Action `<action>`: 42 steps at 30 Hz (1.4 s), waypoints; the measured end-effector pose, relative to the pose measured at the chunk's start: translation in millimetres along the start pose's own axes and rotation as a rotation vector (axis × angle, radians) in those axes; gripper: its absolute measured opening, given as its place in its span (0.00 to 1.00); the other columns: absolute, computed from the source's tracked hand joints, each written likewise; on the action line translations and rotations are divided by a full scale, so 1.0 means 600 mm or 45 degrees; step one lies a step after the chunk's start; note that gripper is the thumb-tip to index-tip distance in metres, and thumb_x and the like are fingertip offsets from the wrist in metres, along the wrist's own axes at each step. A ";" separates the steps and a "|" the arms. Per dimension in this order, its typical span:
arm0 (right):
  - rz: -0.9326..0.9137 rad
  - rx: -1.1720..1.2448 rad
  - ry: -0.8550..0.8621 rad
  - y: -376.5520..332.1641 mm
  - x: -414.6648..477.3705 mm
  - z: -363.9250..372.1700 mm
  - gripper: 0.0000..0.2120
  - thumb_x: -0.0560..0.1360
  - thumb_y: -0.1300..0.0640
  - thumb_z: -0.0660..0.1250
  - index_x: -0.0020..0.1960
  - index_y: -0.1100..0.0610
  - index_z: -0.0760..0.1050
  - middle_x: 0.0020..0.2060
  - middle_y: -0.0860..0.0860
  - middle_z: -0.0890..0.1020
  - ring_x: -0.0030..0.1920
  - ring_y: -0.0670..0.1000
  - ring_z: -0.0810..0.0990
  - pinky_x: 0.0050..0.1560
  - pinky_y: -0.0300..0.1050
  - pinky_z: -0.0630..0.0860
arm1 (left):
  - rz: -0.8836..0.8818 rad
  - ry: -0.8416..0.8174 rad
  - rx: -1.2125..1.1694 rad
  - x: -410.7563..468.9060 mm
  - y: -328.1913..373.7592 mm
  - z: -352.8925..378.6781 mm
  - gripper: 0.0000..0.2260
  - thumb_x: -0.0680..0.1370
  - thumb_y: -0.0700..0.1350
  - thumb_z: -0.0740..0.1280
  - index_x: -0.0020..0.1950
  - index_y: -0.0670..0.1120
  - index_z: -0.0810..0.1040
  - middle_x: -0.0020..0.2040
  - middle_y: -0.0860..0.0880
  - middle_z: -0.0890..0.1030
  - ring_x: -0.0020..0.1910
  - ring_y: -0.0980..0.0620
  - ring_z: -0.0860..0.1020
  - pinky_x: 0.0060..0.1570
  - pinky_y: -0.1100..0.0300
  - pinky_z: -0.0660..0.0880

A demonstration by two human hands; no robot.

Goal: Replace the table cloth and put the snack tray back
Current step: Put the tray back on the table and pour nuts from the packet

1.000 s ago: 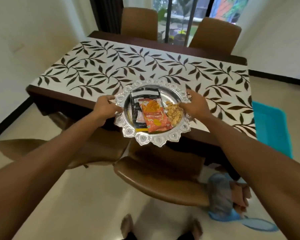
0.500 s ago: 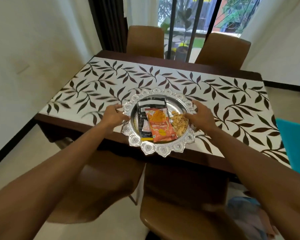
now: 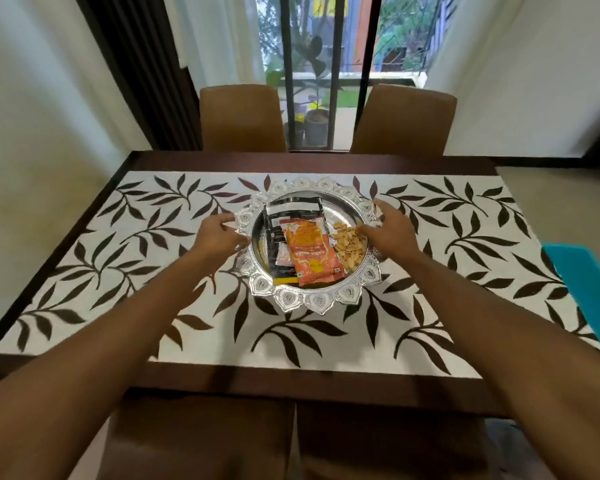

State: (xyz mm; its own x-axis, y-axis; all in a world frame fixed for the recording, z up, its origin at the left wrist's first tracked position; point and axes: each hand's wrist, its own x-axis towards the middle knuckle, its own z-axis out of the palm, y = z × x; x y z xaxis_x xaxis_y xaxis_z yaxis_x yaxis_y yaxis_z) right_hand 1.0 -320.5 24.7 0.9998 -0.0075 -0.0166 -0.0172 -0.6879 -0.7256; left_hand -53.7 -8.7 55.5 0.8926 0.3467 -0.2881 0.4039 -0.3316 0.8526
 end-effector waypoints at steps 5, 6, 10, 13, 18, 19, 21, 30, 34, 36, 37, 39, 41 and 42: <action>0.117 0.042 0.064 0.007 0.101 0.031 0.36 0.66 0.44 0.71 0.73 0.50 0.71 0.60 0.50 0.83 0.59 0.54 0.82 0.62 0.56 0.78 | 0.019 -0.051 -0.028 0.125 0.022 0.010 0.25 0.71 0.29 0.74 0.67 0.38 0.75 0.44 0.42 0.82 0.44 0.45 0.82 0.53 0.48 0.80; 0.124 0.037 0.065 0.019 0.122 0.042 0.36 0.66 0.44 0.71 0.73 0.50 0.71 0.61 0.51 0.83 0.60 0.54 0.81 0.63 0.57 0.77 | 0.018 -0.066 -0.037 0.146 0.022 0.013 0.19 0.71 0.29 0.74 0.60 0.41 0.79 0.45 0.41 0.83 0.44 0.45 0.82 0.53 0.48 0.80; 0.158 0.025 0.104 0.028 0.162 0.073 0.36 0.68 0.45 0.72 0.74 0.51 0.70 0.64 0.52 0.81 0.63 0.55 0.80 0.64 0.55 0.76 | 0.006 -0.102 -0.018 0.215 0.010 0.035 0.16 0.70 0.32 0.74 0.56 0.45 0.82 0.52 0.44 0.85 0.48 0.46 0.83 0.49 0.51 0.81; 0.180 0.051 0.157 0.024 0.174 0.089 0.33 0.74 0.49 0.72 0.76 0.54 0.68 0.67 0.54 0.79 0.66 0.56 0.77 0.65 0.53 0.74 | -0.070 -0.063 -0.130 0.240 0.008 0.048 0.21 0.71 0.31 0.71 0.63 0.40 0.79 0.46 0.46 0.82 0.38 0.50 0.79 0.29 0.64 0.74; 0.152 -0.074 0.166 0.030 0.175 0.098 0.30 0.79 0.48 0.67 0.78 0.53 0.64 0.68 0.53 0.77 0.67 0.56 0.76 0.60 0.48 0.70 | -0.026 -0.006 -0.188 0.248 0.000 0.063 0.20 0.71 0.35 0.72 0.63 0.39 0.78 0.47 0.44 0.84 0.37 0.52 0.79 0.30 0.64 0.72; 0.146 -0.114 0.175 0.027 0.173 0.098 0.29 0.79 0.48 0.67 0.77 0.53 0.65 0.68 0.53 0.77 0.67 0.56 0.76 0.61 0.49 0.71 | -0.020 0.012 -0.177 0.246 -0.002 0.067 0.21 0.71 0.37 0.73 0.64 0.41 0.78 0.52 0.44 0.84 0.42 0.52 0.80 0.34 0.63 0.74; 0.115 -0.220 0.221 0.019 0.171 0.098 0.29 0.78 0.46 0.67 0.76 0.52 0.65 0.66 0.55 0.77 0.66 0.58 0.75 0.60 0.52 0.72 | 0.106 0.178 0.002 0.237 -0.005 0.075 0.25 0.72 0.42 0.76 0.67 0.45 0.75 0.60 0.47 0.79 0.54 0.50 0.78 0.47 0.58 0.77; -0.543 -0.468 0.089 -0.011 0.154 0.122 0.21 0.81 0.53 0.62 0.72 0.55 0.72 0.68 0.55 0.76 0.67 0.55 0.73 0.68 0.55 0.71 | 0.420 0.148 0.905 0.178 0.019 0.140 0.45 0.70 0.76 0.60 0.79 0.51 0.56 0.71 0.43 0.73 0.70 0.39 0.70 0.66 0.33 0.66; -0.569 -0.671 -0.091 0.000 0.170 0.130 0.22 0.84 0.49 0.53 0.74 0.56 0.68 0.71 0.55 0.73 0.71 0.55 0.70 0.74 0.56 0.64 | 0.239 0.043 1.073 0.156 0.041 0.172 0.54 0.67 0.78 0.62 0.82 0.51 0.44 0.77 0.40 0.64 0.76 0.38 0.62 0.72 0.33 0.50; -0.567 -0.788 -0.164 0.004 0.172 0.131 0.23 0.84 0.47 0.50 0.75 0.55 0.67 0.73 0.55 0.72 0.74 0.55 0.68 0.77 0.58 0.58 | 0.193 0.037 1.125 0.150 0.051 0.184 0.56 0.66 0.77 0.64 0.81 0.51 0.42 0.77 0.39 0.64 0.76 0.38 0.62 0.73 0.33 0.50; -0.564 -0.819 -0.180 0.005 0.172 0.131 0.23 0.84 0.46 0.49 0.74 0.54 0.68 0.72 0.54 0.72 0.74 0.55 0.68 0.78 0.58 0.56 | 0.166 0.032 1.130 0.153 0.051 0.188 0.57 0.65 0.77 0.66 0.81 0.50 0.41 0.76 0.38 0.64 0.76 0.37 0.62 0.73 0.34 0.51; -0.570 -0.827 -0.168 0.006 0.172 0.131 0.23 0.84 0.47 0.50 0.72 0.55 0.71 0.68 0.54 0.75 0.70 0.55 0.70 0.77 0.58 0.57 | 0.124 0.049 1.044 0.163 0.049 0.190 0.59 0.64 0.73 0.71 0.81 0.49 0.42 0.75 0.39 0.67 0.74 0.37 0.66 0.73 0.35 0.52; -0.565 -0.791 -0.146 0.004 0.169 0.131 0.21 0.83 0.48 0.52 0.68 0.55 0.74 0.63 0.53 0.78 0.66 0.55 0.73 0.75 0.57 0.59 | 0.127 0.083 0.862 0.172 0.045 0.185 0.59 0.65 0.66 0.77 0.81 0.48 0.44 0.72 0.42 0.73 0.71 0.39 0.70 0.72 0.35 0.55; -0.568 -0.779 -0.130 0.003 0.168 0.132 0.20 0.82 0.49 0.53 0.65 0.55 0.77 0.60 0.53 0.79 0.63 0.54 0.75 0.74 0.56 0.61 | 0.132 0.103 0.775 0.176 0.044 0.181 0.57 0.65 0.62 0.79 0.81 0.47 0.46 0.71 0.44 0.75 0.70 0.39 0.72 0.72 0.36 0.56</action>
State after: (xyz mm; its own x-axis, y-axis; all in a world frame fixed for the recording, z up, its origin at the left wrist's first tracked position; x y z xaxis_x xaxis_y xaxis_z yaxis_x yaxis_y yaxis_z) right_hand 101.6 -265.0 -32.6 0.9053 0.4121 0.1032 0.4242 -0.8898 -0.1684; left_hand 72.7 -76.1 0.2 0.9250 0.3431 -0.1631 0.3788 -0.7995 0.4662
